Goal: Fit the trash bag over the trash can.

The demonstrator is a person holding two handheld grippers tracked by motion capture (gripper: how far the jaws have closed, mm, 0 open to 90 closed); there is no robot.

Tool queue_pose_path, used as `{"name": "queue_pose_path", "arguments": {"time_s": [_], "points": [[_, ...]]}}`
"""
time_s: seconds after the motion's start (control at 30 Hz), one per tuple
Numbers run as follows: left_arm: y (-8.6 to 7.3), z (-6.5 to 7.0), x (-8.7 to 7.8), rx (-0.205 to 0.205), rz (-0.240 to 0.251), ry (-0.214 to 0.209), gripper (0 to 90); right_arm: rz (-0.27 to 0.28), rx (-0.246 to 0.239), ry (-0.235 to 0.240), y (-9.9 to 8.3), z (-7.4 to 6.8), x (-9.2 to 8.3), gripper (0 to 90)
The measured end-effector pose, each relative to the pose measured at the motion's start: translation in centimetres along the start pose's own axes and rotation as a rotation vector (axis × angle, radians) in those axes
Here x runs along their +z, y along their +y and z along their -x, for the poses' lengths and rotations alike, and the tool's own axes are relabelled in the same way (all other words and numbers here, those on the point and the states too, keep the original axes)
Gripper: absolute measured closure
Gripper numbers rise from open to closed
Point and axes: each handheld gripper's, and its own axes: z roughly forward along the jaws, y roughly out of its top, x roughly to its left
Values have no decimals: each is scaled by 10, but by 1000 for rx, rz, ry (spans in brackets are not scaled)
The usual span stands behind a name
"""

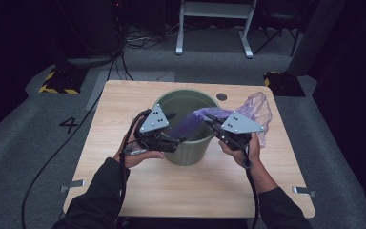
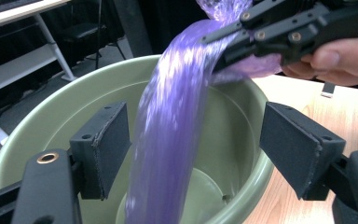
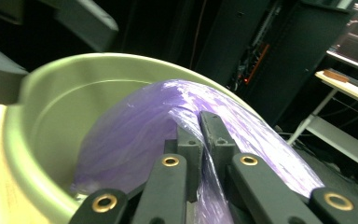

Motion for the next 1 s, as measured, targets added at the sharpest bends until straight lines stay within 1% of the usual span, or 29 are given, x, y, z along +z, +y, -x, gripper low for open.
{"name": "queue_pose_path", "arguments": {"time_s": [0.07, 0.13, 0.2, 0.3, 0.37, 0.4, 0.47, 0.53, 0.6, 0.67, 0.73, 0.8, 0.87, 0.9, 0.97, 1.0], "points": [[2, 2, 4, 28, -20, 22, 279, 1, -11, 16, 2, -5, 1, 878], [3, 3, 8, 35, -33, 30, 326, 2, -24, 26, 4, -9, 0, 879], [4, 2, 12, 32, -39, 28, 405, 9, -38, 32, 6, -11, 0, 881], [3, 1, 18, 30, -54, 31, 485, 24, -28, 40, 7, -12, -1, 884], [3, 0, 21, 35, -61, 45, 553, 23, -31, 45, 7, -13, -2, 885], [2, -1, 22, 37, -66, 39, 581, 25, -28, 51, 7, -13, -2, 885], [2, -1, 23, 53, -76, 50, 661, 28, -33, 56, 7, -14, -3, 884], [1, -3, 23, 64, -76, 41, 729, 31, -36, 57, 7, -15, -4, 879], [1, -3, 24, 79, -83, 62, 786, 32, -32, 56, 7, -16, -6, 861], [0, -4, 24, 80, -81, 66, 839, 36, -20, 37, 6, -16, -7, 799], [0, -4, 23, 94, -85, 72, 873, 37, 3, 25, 5, -15, -8, 729], [-1, -4, 23, 106, -90, 89, 883, 47, 18, 30, 5, -14, -11, 622], [-2, -5, 22, 104, -90, 92, 886, 47, 31, 30, 4, -13, -14, 502], [-3, -6, 22, 104, -88, 96, 886, 45, 43, 23, 3, -12, -18, 450], [-4, -8, 20, 99, -89, 94, 887, 45, 65, -10, 1, -10, -25, 365], [-4, -9, 20, 101, -88, 97, 887, 48, 68, -14, -1, -10, -29, 344]]}}
